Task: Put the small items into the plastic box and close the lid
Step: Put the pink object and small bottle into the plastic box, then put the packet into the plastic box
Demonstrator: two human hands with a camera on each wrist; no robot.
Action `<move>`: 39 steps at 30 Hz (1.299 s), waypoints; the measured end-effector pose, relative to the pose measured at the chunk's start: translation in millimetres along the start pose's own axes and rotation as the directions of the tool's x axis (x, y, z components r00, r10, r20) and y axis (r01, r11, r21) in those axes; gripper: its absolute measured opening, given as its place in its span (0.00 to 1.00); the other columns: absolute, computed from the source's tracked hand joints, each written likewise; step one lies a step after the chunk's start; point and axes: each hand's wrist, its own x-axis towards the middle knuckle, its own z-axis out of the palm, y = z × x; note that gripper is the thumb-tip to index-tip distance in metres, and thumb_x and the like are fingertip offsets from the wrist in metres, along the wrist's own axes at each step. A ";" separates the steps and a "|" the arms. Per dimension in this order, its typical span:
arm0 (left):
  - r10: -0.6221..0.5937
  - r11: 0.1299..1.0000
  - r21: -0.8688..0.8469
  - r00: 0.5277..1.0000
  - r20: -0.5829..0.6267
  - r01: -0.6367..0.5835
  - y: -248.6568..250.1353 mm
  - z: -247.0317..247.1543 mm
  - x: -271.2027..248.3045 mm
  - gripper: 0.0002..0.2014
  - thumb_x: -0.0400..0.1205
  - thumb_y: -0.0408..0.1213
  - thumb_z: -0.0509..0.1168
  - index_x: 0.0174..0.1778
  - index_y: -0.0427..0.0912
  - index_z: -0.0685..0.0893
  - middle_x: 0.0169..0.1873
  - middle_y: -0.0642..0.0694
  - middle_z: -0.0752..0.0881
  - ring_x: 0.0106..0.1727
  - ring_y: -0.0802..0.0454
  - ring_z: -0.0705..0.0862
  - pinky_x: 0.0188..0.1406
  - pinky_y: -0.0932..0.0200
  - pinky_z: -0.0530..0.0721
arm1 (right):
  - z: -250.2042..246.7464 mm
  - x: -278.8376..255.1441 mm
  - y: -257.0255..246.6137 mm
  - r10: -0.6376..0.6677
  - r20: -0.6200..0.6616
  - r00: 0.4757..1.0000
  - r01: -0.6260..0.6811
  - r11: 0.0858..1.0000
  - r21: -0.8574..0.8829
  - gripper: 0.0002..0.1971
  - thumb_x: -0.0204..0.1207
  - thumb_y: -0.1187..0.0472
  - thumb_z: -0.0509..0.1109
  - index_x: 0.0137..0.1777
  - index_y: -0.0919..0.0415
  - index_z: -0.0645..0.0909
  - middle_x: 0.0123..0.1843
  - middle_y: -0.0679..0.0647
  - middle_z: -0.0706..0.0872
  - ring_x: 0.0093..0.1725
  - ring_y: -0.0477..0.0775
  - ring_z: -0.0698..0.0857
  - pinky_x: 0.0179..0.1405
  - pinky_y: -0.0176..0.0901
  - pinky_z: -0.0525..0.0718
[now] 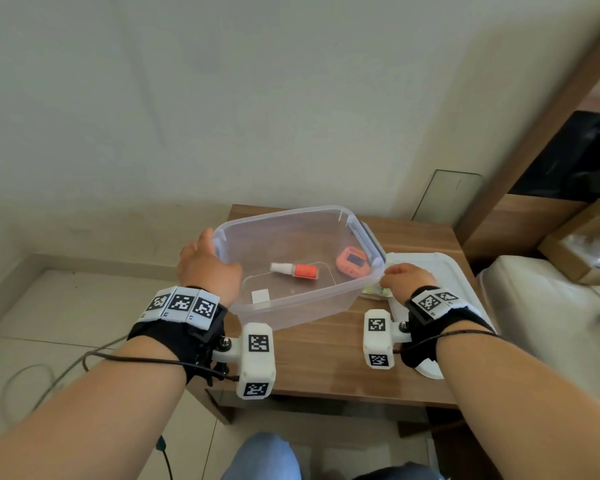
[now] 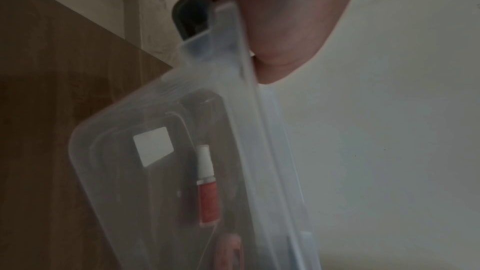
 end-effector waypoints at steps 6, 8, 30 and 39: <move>0.003 1.000 0.015 1.000 0.004 -0.003 0.9 1.2 3.3 0.35 0.78 0.36 0.60 0.83 0.49 0.57 0.79 0.37 0.64 0.78 0.35 0.67 0.77 0.44 0.68 | 2.1 0.5 -0.1 0.036 0.020 0.999 -0.035 0.996 -0.087 0.16 0.77 0.57 0.65 0.64 0.57 0.82 0.66 0.60 0.83 0.65 0.62 0.81 0.63 0.48 0.79; -0.001 1.000 0.011 1.000 0.005 0.001 1.4 1.5 3.9 0.35 0.78 0.36 0.60 0.83 0.50 0.57 0.79 0.37 0.64 0.78 0.35 0.67 0.76 0.43 0.69 | 1.4 -0.7 0.5 -0.001 0.015 1.000 0.003 0.994 -0.107 0.16 0.80 0.60 0.61 0.65 0.61 0.81 0.68 0.60 0.83 0.67 0.61 0.80 0.63 0.47 0.77; -0.021 1.000 0.005 1.000 0.002 0.021 4.9 -0.6 0.4 0.35 0.77 0.37 0.63 0.81 0.51 0.60 0.77 0.35 0.66 0.74 0.32 0.71 0.71 0.43 0.73 | -25.4 -68.8 -68.6 -0.363 -0.225 0.904 0.427 0.750 0.505 0.11 0.75 0.63 0.65 0.53 0.53 0.86 0.36 0.44 0.85 0.19 0.36 0.76 0.17 0.24 0.73; 0.000 1.000 0.010 1.000 0.004 0.000 4.4 0.5 6.2 0.33 0.79 0.38 0.61 0.81 0.52 0.60 0.76 0.35 0.67 0.75 0.33 0.70 0.72 0.44 0.71 | -26.2 -30.8 -58.2 -0.134 -0.380 0.915 0.323 0.808 0.492 0.08 0.74 0.60 0.60 0.41 0.50 0.81 0.51 0.56 0.87 0.51 0.60 0.83 0.47 0.48 0.83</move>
